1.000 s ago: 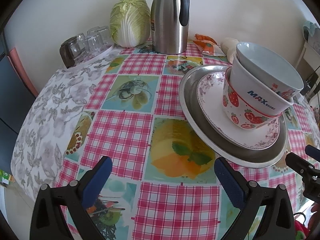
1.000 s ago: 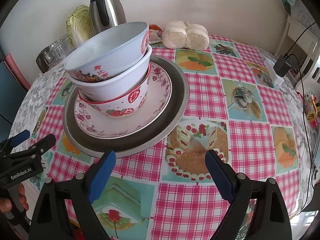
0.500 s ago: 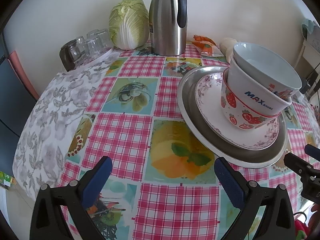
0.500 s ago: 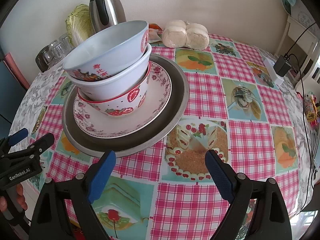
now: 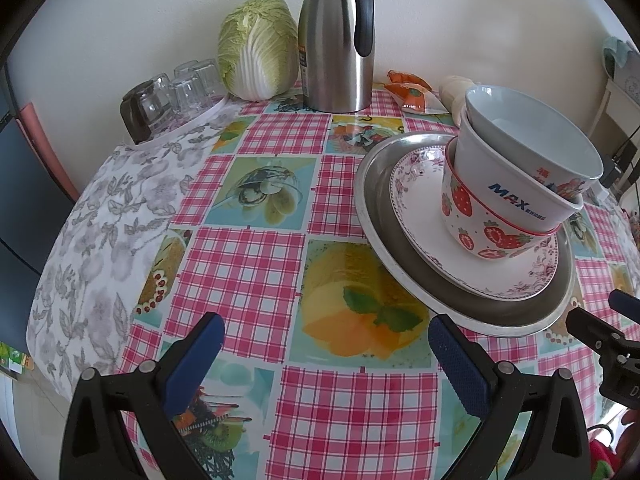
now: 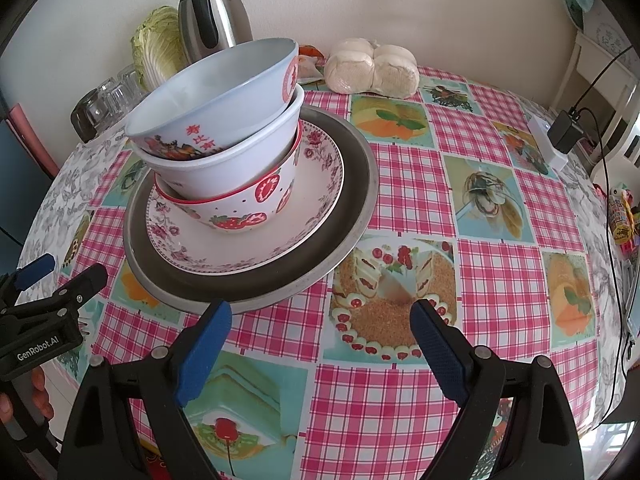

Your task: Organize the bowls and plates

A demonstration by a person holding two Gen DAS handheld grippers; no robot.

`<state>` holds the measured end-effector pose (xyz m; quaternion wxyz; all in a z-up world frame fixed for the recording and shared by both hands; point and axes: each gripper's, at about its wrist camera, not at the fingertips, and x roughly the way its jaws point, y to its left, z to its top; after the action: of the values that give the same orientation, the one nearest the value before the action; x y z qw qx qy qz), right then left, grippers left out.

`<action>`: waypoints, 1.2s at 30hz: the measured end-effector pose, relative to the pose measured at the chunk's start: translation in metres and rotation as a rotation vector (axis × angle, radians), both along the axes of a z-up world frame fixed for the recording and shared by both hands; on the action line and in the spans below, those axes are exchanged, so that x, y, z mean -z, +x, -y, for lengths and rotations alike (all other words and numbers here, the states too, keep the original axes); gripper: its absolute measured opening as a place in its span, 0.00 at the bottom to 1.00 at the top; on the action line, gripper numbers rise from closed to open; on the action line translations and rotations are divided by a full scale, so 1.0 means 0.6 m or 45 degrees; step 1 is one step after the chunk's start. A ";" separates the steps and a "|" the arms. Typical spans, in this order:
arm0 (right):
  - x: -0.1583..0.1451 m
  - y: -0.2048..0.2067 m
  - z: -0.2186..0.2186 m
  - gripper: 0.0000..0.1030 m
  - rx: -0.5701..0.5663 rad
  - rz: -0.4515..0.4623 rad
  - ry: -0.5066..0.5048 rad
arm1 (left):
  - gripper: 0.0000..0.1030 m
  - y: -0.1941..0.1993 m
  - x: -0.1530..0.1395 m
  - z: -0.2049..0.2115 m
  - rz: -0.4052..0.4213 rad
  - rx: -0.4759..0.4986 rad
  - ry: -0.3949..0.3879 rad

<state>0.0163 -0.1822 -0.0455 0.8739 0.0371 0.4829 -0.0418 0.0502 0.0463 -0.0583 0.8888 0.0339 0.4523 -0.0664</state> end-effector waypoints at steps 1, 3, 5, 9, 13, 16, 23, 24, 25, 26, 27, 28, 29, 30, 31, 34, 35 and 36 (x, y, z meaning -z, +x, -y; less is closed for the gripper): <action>0.000 0.000 0.000 0.88 -0.001 0.000 0.000 | 1.00 0.000 0.000 0.000 0.000 0.001 0.000; 0.000 0.000 0.000 0.88 -0.001 0.000 -0.001 | 1.00 0.000 0.000 0.000 0.000 0.001 0.000; 0.000 0.000 0.000 0.88 -0.001 -0.001 0.000 | 1.00 0.001 0.000 0.000 0.000 0.001 0.001; 0.001 0.000 0.000 0.88 -0.002 -0.001 -0.001 | 1.00 -0.001 -0.001 0.001 0.001 -0.008 0.025; 0.001 -0.001 0.000 0.88 -0.002 -0.002 -0.001 | 1.00 -0.002 -0.002 0.001 0.003 -0.008 0.025; 0.001 0.000 0.000 0.88 0.000 -0.001 -0.001 | 1.00 -0.002 -0.002 0.001 0.002 -0.009 0.025; 0.001 0.000 0.000 0.88 -0.001 -0.002 -0.002 | 1.00 -0.001 -0.002 0.001 0.002 -0.009 0.024; 0.001 0.001 -0.001 0.88 -0.001 -0.002 -0.002 | 1.00 -0.001 -0.002 0.001 0.002 -0.008 0.024; 0.001 0.001 -0.001 0.88 -0.001 -0.002 -0.002 | 1.00 -0.002 -0.002 0.001 0.002 -0.008 0.024; 0.001 0.000 0.000 0.88 -0.002 -0.003 -0.002 | 1.00 -0.002 -0.002 0.001 0.003 -0.007 0.025; 0.001 0.001 -0.001 0.88 -0.002 -0.003 -0.003 | 1.00 -0.001 -0.002 0.001 0.002 -0.007 0.025; 0.001 0.001 -0.001 0.88 -0.002 -0.004 -0.003 | 1.00 -0.001 -0.002 0.001 0.002 -0.008 0.024; 0.001 0.000 -0.001 0.88 -0.002 -0.004 -0.003 | 1.00 -0.002 -0.002 0.001 0.002 -0.008 0.024; 0.001 0.001 -0.001 0.88 -0.002 -0.004 -0.003 | 1.00 -0.002 -0.002 0.001 0.002 -0.009 0.025; 0.001 0.001 -0.001 0.88 -0.002 -0.004 -0.003 | 1.00 -0.002 -0.002 0.001 0.002 -0.009 0.025; 0.002 0.001 0.000 0.88 -0.003 -0.006 -0.004 | 1.00 -0.002 -0.002 0.001 0.001 -0.010 0.025; 0.001 0.001 0.000 0.88 -0.004 -0.006 -0.004 | 1.00 -0.001 -0.002 0.002 0.000 -0.011 0.025; 0.001 0.001 0.000 0.88 -0.004 -0.006 -0.004 | 1.00 -0.001 -0.002 0.002 0.001 -0.011 0.026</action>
<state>0.0169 -0.1820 -0.0463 0.8729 0.0349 0.4849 -0.0415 0.0495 0.0453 -0.0572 0.8888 0.0409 0.4528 -0.0581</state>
